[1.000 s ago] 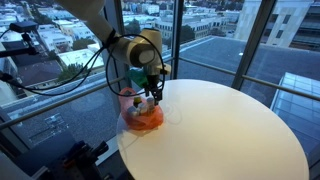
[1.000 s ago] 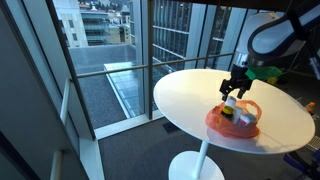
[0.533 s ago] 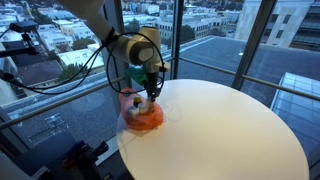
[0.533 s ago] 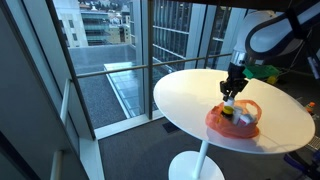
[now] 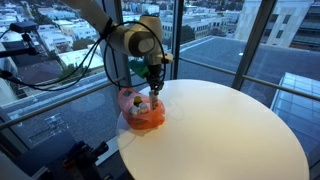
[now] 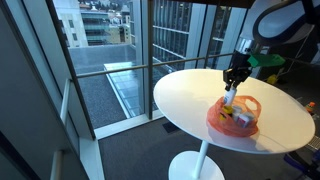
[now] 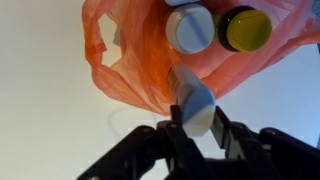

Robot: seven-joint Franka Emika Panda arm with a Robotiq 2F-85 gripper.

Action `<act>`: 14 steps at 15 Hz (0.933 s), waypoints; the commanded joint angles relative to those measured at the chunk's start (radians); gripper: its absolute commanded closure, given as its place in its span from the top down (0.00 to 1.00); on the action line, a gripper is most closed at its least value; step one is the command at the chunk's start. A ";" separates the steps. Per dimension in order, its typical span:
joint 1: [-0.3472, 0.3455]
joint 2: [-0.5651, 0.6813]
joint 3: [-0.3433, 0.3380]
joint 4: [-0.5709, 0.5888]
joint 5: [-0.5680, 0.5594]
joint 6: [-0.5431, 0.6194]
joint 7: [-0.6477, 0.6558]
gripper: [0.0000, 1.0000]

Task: Remove the roll-on stick from the plastic bag and put it on the table

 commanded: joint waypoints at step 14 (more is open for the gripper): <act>-0.178 -0.284 -0.114 -0.087 0.008 -0.138 -0.025 0.10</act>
